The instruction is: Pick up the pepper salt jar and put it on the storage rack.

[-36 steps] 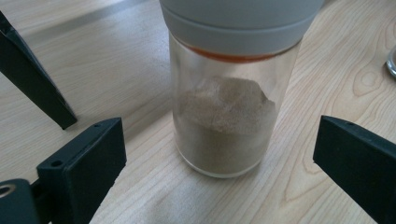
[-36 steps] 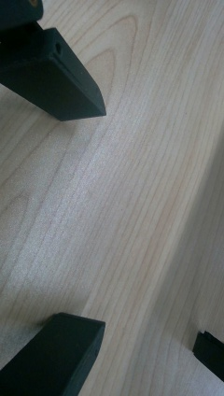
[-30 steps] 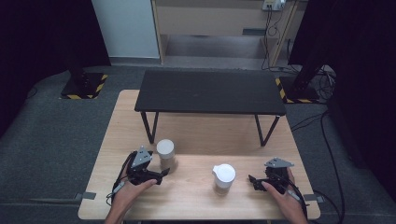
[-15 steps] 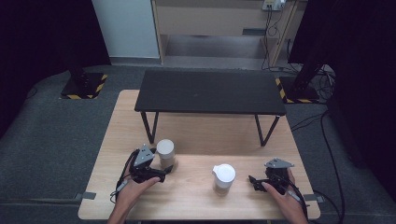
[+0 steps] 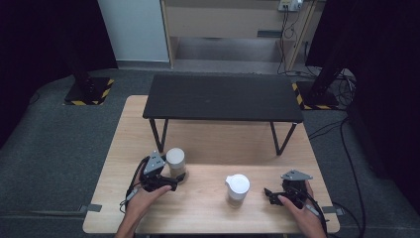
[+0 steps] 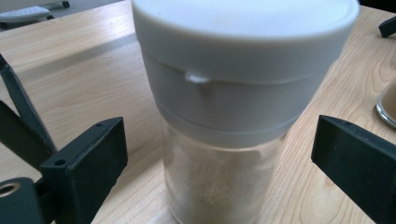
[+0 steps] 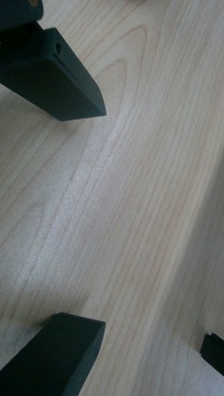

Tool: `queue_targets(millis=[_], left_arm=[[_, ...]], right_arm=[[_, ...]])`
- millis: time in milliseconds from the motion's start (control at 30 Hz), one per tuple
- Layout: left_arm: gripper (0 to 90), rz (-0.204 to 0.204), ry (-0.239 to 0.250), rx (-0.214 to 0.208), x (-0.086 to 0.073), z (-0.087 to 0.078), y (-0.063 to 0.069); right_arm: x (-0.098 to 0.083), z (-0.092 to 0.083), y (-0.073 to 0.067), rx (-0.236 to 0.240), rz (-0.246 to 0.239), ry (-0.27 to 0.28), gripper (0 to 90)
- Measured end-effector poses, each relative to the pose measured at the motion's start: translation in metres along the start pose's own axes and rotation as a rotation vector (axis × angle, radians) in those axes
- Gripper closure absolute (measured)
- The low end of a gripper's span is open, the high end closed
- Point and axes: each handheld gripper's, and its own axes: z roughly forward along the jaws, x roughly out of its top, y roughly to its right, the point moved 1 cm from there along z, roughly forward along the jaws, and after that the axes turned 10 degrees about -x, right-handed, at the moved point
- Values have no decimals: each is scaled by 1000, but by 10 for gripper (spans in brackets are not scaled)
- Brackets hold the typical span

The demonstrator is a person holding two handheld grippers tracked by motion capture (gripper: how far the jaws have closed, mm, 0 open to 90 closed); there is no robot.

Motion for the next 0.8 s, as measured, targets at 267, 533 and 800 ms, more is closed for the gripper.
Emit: queue_targets(millis=[267,533,800], left_arm=[[41,-3,35,-3,-2,-1,-3],[67,6,45,-8,-2,1,-3],[167,-9,77,-7,-4,1,-5]], right_arm=[[-2,-2,-1,0,0,0,17],[-3,-3,-2,-1,2,-1,17],[-3,-4,-2,-1,1,0,17]])
